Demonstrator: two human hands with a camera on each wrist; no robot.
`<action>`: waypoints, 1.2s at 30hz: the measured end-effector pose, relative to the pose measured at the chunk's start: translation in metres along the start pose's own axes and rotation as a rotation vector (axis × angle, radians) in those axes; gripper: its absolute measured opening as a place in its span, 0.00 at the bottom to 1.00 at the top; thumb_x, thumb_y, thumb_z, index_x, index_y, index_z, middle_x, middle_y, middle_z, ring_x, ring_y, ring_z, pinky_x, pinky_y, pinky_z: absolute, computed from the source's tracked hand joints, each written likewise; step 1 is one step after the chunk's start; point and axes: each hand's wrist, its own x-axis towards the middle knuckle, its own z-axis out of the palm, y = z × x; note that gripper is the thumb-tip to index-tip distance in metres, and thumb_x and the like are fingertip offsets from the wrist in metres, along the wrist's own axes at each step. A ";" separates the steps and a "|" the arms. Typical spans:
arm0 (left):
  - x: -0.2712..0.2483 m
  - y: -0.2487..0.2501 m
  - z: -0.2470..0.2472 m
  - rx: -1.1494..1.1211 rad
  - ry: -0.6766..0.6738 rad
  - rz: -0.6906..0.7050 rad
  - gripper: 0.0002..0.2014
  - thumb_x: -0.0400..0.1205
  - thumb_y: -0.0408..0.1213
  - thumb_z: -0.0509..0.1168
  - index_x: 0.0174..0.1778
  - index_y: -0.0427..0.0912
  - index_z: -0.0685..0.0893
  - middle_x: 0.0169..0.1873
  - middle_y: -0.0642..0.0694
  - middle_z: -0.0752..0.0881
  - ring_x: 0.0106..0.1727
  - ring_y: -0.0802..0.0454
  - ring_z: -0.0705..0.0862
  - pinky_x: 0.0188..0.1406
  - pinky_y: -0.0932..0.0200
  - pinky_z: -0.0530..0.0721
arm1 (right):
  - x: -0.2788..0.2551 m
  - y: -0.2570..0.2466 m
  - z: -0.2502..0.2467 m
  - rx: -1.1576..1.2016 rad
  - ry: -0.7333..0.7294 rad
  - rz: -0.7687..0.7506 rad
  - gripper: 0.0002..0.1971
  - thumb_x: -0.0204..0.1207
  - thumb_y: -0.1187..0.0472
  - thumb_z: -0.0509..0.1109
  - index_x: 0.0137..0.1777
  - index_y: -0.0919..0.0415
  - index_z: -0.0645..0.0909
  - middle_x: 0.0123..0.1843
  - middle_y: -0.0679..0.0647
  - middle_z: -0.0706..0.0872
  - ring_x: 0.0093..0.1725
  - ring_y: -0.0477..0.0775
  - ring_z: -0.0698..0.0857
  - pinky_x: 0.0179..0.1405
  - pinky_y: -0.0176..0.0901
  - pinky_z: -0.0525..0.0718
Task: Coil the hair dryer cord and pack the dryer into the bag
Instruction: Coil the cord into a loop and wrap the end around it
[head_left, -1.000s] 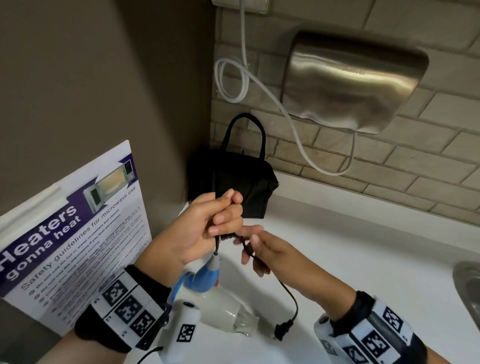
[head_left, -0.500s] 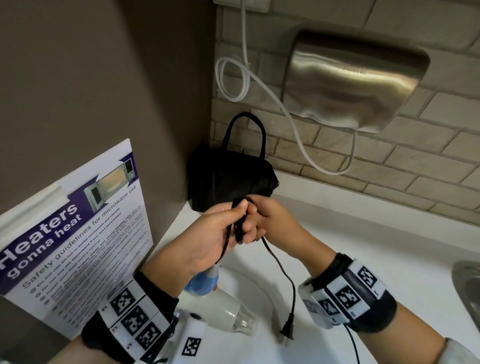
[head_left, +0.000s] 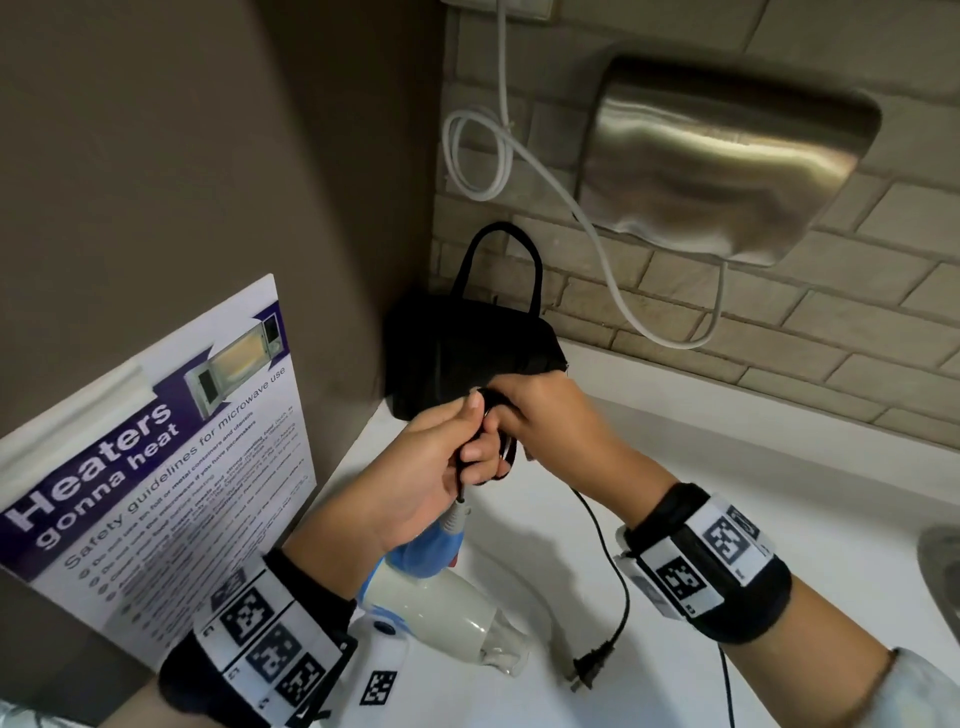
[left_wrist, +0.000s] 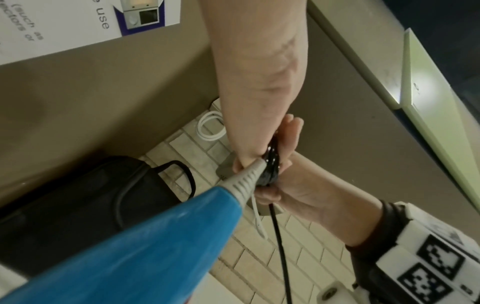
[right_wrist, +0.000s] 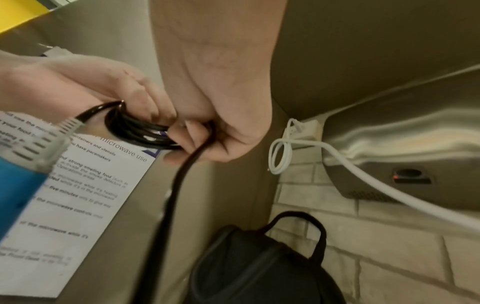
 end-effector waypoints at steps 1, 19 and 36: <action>0.000 -0.001 0.002 0.015 0.005 0.013 0.15 0.89 0.40 0.47 0.39 0.39 0.70 0.22 0.52 0.67 0.23 0.56 0.68 0.50 0.57 0.80 | 0.000 0.002 0.001 0.048 -0.025 0.029 0.09 0.79 0.63 0.61 0.40 0.63 0.80 0.25 0.49 0.80 0.16 0.43 0.76 0.21 0.36 0.75; -0.002 -0.011 0.000 0.202 0.080 0.058 0.16 0.90 0.38 0.46 0.39 0.39 0.71 0.20 0.56 0.67 0.21 0.59 0.60 0.45 0.60 0.81 | -0.009 0.009 0.028 0.218 -0.010 0.109 0.12 0.81 0.57 0.60 0.39 0.61 0.77 0.22 0.47 0.77 0.20 0.46 0.76 0.27 0.54 0.81; -0.010 -0.014 -0.002 0.335 0.015 0.023 0.16 0.88 0.43 0.50 0.41 0.37 0.74 0.35 0.47 0.87 0.49 0.53 0.88 0.42 0.45 0.85 | -0.024 0.005 0.019 0.317 0.015 0.143 0.08 0.84 0.65 0.55 0.47 0.53 0.73 0.30 0.41 0.79 0.28 0.34 0.81 0.27 0.24 0.74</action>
